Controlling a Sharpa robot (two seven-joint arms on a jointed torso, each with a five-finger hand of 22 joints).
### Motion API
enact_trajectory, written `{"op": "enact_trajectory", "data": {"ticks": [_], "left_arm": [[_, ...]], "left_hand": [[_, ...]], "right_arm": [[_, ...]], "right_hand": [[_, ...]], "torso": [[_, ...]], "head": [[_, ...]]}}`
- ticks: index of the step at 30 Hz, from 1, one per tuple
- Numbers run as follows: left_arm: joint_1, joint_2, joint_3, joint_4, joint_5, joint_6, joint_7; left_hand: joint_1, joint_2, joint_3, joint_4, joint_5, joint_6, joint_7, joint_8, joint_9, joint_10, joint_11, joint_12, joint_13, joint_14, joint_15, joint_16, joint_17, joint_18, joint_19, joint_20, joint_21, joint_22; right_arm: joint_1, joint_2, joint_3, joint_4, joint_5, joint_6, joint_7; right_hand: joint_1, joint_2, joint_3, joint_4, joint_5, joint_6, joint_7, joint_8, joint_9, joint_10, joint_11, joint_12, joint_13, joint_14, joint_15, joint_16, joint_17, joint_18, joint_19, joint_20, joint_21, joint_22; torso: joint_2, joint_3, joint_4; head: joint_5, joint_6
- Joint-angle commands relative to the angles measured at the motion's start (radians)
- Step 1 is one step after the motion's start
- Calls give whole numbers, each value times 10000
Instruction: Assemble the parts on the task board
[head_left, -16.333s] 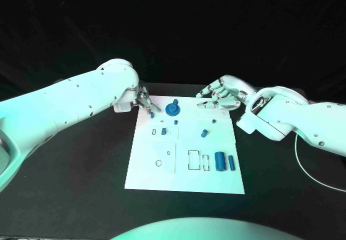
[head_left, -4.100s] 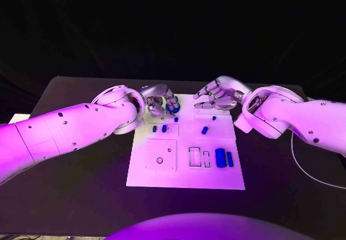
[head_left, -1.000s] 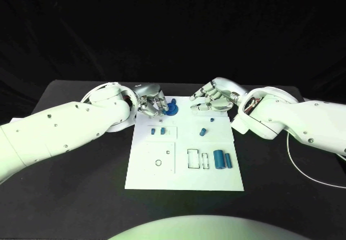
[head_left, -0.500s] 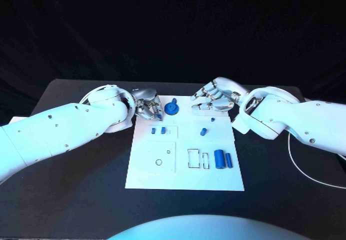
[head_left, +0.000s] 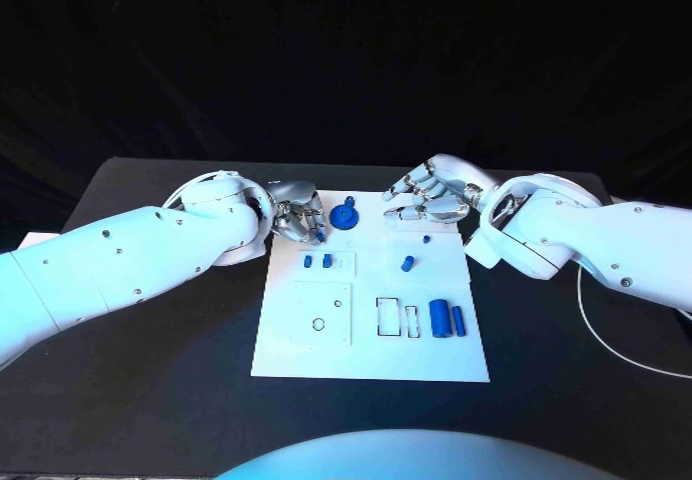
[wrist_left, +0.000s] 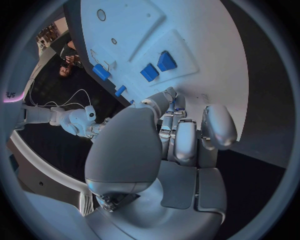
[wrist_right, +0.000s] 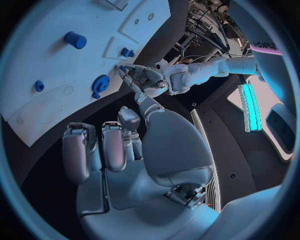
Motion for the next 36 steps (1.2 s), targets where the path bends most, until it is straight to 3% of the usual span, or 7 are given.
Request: {"op": "enact_trajectory", "data": {"ticks": [1,26,36], "left_arm": [[-16,40,-9,1,-64,214,-11],[-22,253,-97,-134,-218,471,-203],[-22,232,-106,-154,-222,523,-342]], "left_hand": [[-73,-4,76,-10,-31,66,23,-30,-4,34,-3,-48,17,302,69,45,-5,-149,342,42,28,179],[-183,-41,81,-30,-58,21,23,-74,-32,-5,6,-115,18,292,73,50,-33,-151,337,49,49,200],[-538,-257,149,-75,-34,-888,187,-166,-352,-577,191,-281,-95,241,220,16,-219,-161,308,151,23,219]], "right_arm": [[-6,10,0,4,-27,77,88],[-6,17,0,10,-24,101,90],[-6,1,0,8,-23,95,83]], "right_hand": [[20,98,-12,18,62,10,31,-13,7,-56,-4,-18,-9,534,67,-29,304,83,-93,0,-50,274],[20,98,-12,18,62,10,31,-13,7,-56,-4,-18,-9,534,67,-29,304,83,-93,0,-50,274],[20,98,-12,18,62,10,31,-13,7,-56,-4,-18,-9,534,67,-29,304,83,-93,0,-50,274]], "torso": [[-1,1,-3],[-1,3,-3],[-6,-1,6]], "head": [[-1,-10],[-20,-50],[-34,-69]]}}
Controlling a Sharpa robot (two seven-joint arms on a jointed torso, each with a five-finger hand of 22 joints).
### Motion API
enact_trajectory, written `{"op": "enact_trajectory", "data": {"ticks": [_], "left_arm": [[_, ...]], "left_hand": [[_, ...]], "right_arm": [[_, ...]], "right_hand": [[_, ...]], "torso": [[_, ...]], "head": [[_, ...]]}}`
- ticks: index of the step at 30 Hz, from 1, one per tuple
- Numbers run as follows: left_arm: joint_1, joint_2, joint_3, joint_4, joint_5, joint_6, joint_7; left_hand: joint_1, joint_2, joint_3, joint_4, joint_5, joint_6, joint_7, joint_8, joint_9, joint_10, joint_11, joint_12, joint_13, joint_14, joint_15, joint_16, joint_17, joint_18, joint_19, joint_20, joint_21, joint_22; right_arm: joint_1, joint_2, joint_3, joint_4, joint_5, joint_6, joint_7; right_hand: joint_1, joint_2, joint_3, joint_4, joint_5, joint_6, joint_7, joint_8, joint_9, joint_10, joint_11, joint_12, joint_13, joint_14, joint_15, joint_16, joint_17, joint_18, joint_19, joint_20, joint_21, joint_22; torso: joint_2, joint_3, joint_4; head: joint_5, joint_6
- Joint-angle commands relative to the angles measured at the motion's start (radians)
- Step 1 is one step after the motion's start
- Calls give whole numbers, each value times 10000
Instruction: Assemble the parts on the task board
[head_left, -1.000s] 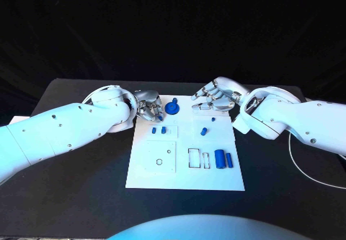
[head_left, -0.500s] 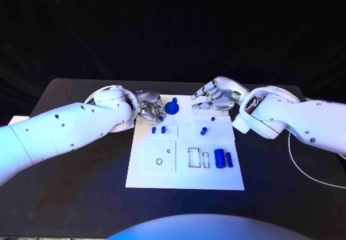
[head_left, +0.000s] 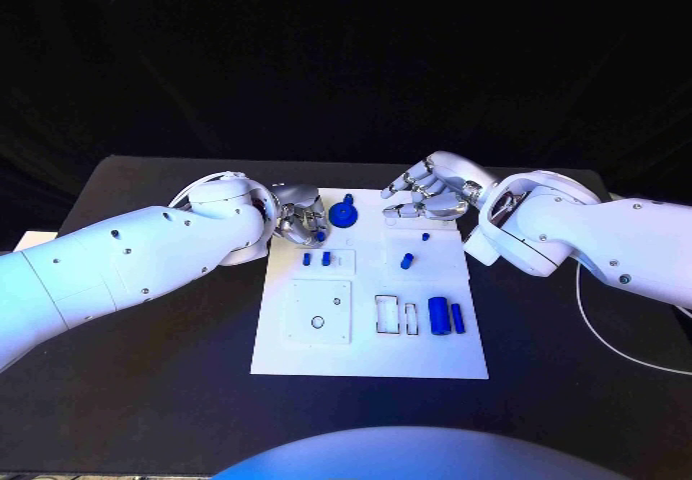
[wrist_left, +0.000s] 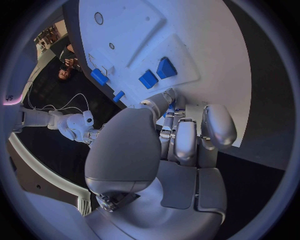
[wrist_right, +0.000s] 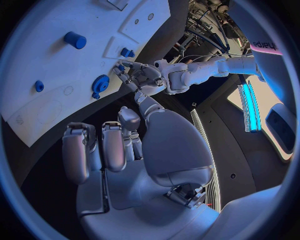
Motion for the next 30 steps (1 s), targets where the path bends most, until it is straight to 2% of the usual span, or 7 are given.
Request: {"op": "enact_trajectory", "data": {"ticks": [1,7,10,16,19,24,30], "left_arm": [[0,4,3,7,-49,224,-100],[0,-33,3,9,12,106,-135],[0,-86,3,23,35,54,-169],[3,-364,10,182,159,-188,-137],[23,-664,41,360,743,-546,146],[117,-1220,94,614,2605,-1321,1010],[164,-1955,97,1061,6884,-2727,2862]], "left_hand": [[-107,-33,81,-1,-28,-227,29,-34,-77,-199,21,-45,-61,233,86,8,-67,-162,305,84,19,222],[-300,-203,132,-57,-3,-1173,118,-27,-418,-742,114,-43,-212,194,149,-20,-233,-103,225,164,-322,71],[-341,-244,101,-82,2,-1305,152,-15,-477,-940,160,-45,-242,181,184,-32,-292,-92,209,195,-403,33],[-349,-258,60,-121,3,-1393,159,-3,-512,-1122,192,-41,-254,166,211,-46,-360,-80,202,223,-472,1],[-279,-206,96,-177,25,-1308,156,52,-500,-1198,206,-18,-253,157,224,-40,-373,-38,153,239,-718,-120],[229,92,602,-522,50,-724,291,331,-427,-972,278,215,-193,-418,257,-881,-1745,216,-323,279,-2288,-875],[312,227,959,-744,-5,-343,436,525,-448,-907,367,501,-172,-2054,341,-2856,-4573,634,-1545,333,-5036,-2075]], "right_arm": [[-6,-1,0,7,-28,90,74],[-6,-7,0,-12,-28,54,45],[-6,-11,0,-46,-32,25,7],[-4,-55,1,-249,-494,33,-224],[12,-131,3,-449,-1038,262,-473],[61,-268,7,-707,-2325,746,-934],[84,-390,11,-662,-5179,1366,-1757]], "right_hand": [[20,98,-12,18,62,10,31,-13,8,-62,-9,-19,-9,534,67,-29,302,83,-93,0,-50,276],[13,101,-26,30,72,9,34,-12,8,-86,-6,-80,-57,527,69,-75,255,95,-123,0,-79,220],[39,94,-29,24,79,-22,40,-23,3,-317,-2,-555,-345,450,72,-338,-24,166,-303,1,-239,-97],[203,96,181,42,65,-91,51,-14,7,-1727,-19,-4328,-3086,459,57,-519,-172,155,-248,-25,-262,-83],[535,50,662,-106,-64,50,108,19,18,-2199,120,-5665,-4392,411,118,-834,-508,165,-272,-1,-309,-152],[855,-117,1319,-367,-210,461,174,135,60,-2513,224,-7038,-5921,368,219,-1136,-844,184,-305,86,-361,-225],[924,-444,2010,-624,-604,1041,-34,259,119,-2229,168,-8097,-7645,339,196,-1387,-1124,206,-358,111,-439,-332]], "torso": [[-5,-4,7],[-3,-5,5],[-4,-6,-2],[-10,-9,0],[-12,-11,1],[-10,-3,8],[8,1,-13]], "head": [[-2,-3],[0,2],[9,2],[-21,15],[-19,36],[-28,47],[-98,111]]}}
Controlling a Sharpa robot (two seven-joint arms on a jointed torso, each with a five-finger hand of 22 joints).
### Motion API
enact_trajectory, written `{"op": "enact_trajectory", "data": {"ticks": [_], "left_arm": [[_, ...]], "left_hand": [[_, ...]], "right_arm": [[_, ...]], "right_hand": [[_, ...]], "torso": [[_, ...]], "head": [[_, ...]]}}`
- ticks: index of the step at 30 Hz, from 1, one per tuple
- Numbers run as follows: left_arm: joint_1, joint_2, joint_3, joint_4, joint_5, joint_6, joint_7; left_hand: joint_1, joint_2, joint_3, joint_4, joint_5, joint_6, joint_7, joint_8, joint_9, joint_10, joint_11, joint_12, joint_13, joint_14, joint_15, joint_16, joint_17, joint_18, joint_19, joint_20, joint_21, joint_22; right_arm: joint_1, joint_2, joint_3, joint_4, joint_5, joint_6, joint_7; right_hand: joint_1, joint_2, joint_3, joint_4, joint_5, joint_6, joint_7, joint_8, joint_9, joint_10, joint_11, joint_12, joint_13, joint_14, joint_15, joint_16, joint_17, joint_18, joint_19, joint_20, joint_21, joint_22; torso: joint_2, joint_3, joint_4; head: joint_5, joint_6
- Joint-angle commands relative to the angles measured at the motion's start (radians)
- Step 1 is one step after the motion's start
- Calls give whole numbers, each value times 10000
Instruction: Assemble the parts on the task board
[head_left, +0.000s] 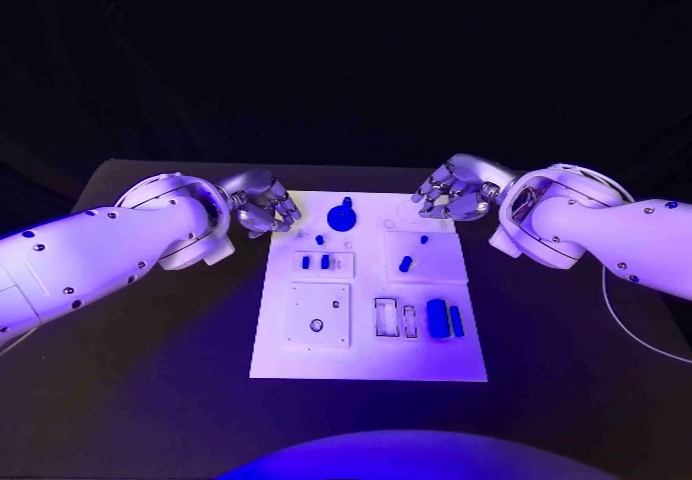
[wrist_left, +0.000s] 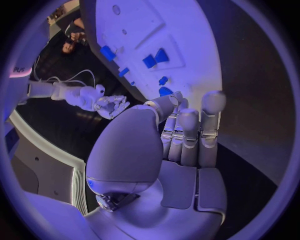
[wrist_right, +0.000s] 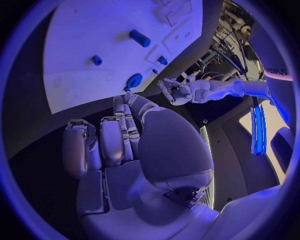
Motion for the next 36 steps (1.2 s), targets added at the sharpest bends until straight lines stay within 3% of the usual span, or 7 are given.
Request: {"op": "enact_trajectory", "data": {"ticks": [1,9,13,18,28,36], "left_arm": [[-2,-221,-45,325,4947,-1595,2201],[-324,-722,-153,1213,10681,-2274,3949],[-435,-982,-165,1583,12129,-2256,4293],[-488,-1230,-169,1831,12690,-2175,4508],[-508,-1393,-169,2099,12822,-2035,4610],[-510,-1428,-170,2203,12720,-1990,4588]], "left_hand": [[-58,63,3,28,-14,50,10,52,-41,43,18,154,30,-636,-7,-725,-1003,221,-548,20,-1128,-484],[-441,265,-509,243,31,245,-70,220,-29,294,-78,666,165,-1009,-14,-1038,-1494,310,-992,79,-1743,-743],[-633,358,-827,353,64,386,-152,385,-1,388,-174,944,270,-1002,-56,-1012,-1543,323,-988,62,-1837,-825],[-699,380,-993,383,90,358,-164,429,-8,320,-182,1046,307,-1012,-60,-998,-1572,321,-981,57,-1902,-882],[-717,396,-1117,380,100,307,-157,455,-20,236,-173,1124,333,-1035,-54,-986,-1597,316,-977,59,-1959,-932],[-722,403,-1154,380,101,292,-154,463,-23,211,-170,1150,341,-1044,-51,-982,-1605,315,-976,61,-1977,-948]], "right_arm": [[4,-12,2,121,-3257,997,-1108],[-33,70,3,325,-5343,1532,-1999],[-58,169,2,292,-5685,1683,-2166],[-94,320,0,167,-5897,1828,-2260],[-330,550,-5,75,-5833,2203,-2026],[-488,648,-6,33,-5688,2281,-1880]], "right_hand": [[-115,-303,297,-36,-332,183,-44,3,9,260,-58,-333,-749,369,22,-149,-187,88,26,46,0,50],[-348,-735,537,53,-503,243,-224,-155,-19,166,-68,-780,-1703,389,14,-308,-455,83,43,37,-16,32],[-333,-806,682,71,-546,167,-243,-256,-46,-71,-57,-858,-2179,391,-15,-353,-550,91,33,35,-44,-7],[-314,-803,810,94,-585,161,-251,-267,-52,-149,-83,-841,-2536,395,-145,-377,-614,102,22,-67,-73,-48],[-248,-735,981,78,-604,226,-287,-250,-42,-89,-116,-807,-2860,399,-181,-410,-690,100,28,-127,-88,-61],[-234,-722,1022,68,-601,244,-290,-249,-39,-65,-120,-802,-2934,402,-170,-409,-697,99,29,-130,-92,-64]], "torso": [[6,3,-5],[-1,-18,-14],[-13,-18,-22],[2,-16,5],[21,-20,4],[9,2,16]], "head": [[-75,30],[-269,92],[-371,109],[-476,124],[-456,109],[-424,90]]}}
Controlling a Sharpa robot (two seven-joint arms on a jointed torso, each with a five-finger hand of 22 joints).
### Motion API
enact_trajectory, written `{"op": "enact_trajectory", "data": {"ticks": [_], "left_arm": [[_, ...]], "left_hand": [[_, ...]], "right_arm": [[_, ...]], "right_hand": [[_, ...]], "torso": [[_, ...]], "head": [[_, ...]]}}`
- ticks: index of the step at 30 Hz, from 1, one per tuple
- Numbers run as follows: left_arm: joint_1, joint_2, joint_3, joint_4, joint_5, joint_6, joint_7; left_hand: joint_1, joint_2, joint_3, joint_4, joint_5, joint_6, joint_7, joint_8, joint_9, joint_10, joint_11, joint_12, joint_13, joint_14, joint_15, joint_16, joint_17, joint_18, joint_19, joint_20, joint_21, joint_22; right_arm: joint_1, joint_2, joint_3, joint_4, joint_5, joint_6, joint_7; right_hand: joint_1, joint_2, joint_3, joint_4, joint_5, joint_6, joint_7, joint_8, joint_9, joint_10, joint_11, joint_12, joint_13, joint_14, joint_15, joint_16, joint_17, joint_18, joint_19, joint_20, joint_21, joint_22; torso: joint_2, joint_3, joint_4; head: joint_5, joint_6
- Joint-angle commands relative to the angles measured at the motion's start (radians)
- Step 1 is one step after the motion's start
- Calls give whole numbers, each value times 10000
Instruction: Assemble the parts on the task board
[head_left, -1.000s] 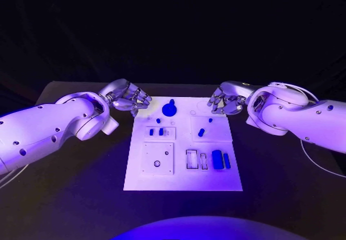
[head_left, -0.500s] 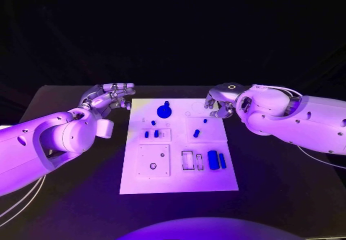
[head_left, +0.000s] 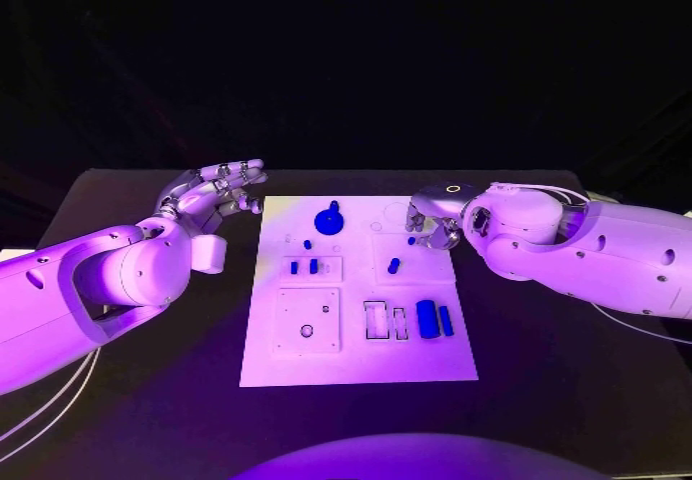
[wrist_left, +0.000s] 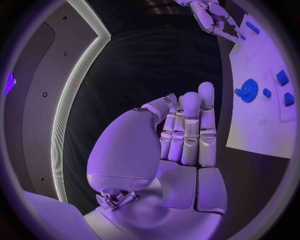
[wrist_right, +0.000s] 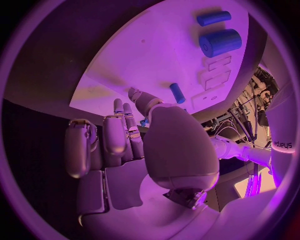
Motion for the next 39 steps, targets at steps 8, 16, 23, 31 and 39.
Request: {"op": "enact_trajectory", "data": {"ticks": [8,16,23,31,39], "left_arm": [[0,-15,6,62,12,149,169],[0,-5,6,50,-34,168,144],[0,-7,5,49,-81,219,62],[0,-11,5,39,-212,282,17],[0,-2,5,9,-296,324,3]], "left_hand": [[-25,13,-134,-45,60,-77,3,60,-18,-144,-8,74,36,-91,-15,45,-36,185,-51,-10,-101,-42],[0,22,-154,-66,64,-92,7,69,-21,-167,-5,99,43,-102,-15,47,-44,185,-49,-11,-115,-55],[13,27,-169,-79,65,-101,11,75,-24,-182,-2,117,48,-110,-14,49,-50,185,-48,-11,-125,-63],[-18,16,-261,-78,61,-160,37,85,-36,-263,21,169,61,-144,8,53,-73,178,-53,-1,-166,-95],[-47,3,-322,-71,61,-194,45,92,-42,-308,33,202,68,-161,18,59,-86,174,-57,7,-191,-115]], "right_arm": [[-84,61,2,31,54,349,205],[-118,123,2,1,204,307,309],[-162,188,2,-105,272,403,296],[-237,268,2,-158,83,429,242],[-301,333,3,-134,-155,-257,107]], "right_hand": [[106,-15,101,-29,-26,51,-32,-54,-2,35,-18,20,-107,387,-45,-64,-32,51,-9,-74,-59,-21],[106,113,243,-24,4,182,-1,-20,23,232,-1,74,-311,391,9,-46,-46,45,11,-29,-53,-3],[213,467,538,-76,-190,551,-9,81,107,729,-46,169,-528,386,17,-28,-86,51,18,2,-57,-8],[341,575,701,-266,-273,791,-11,137,184,1085,-79,191,-646,381,6,-12,-109,52,19,-10,-60,-11],[310,577,712,-324,-408,872,11,135,218,1221,-67,164,-718,380,9,11,-108,47,32,-12,-49,11]], "torso": [[-7,8,-8],[-6,7,5],[-4,1,10],[-7,12,2],[-27,7,-19]], "head": [[47,-3],[40,-2],[70,-16],[108,-42],[144,-36]]}}
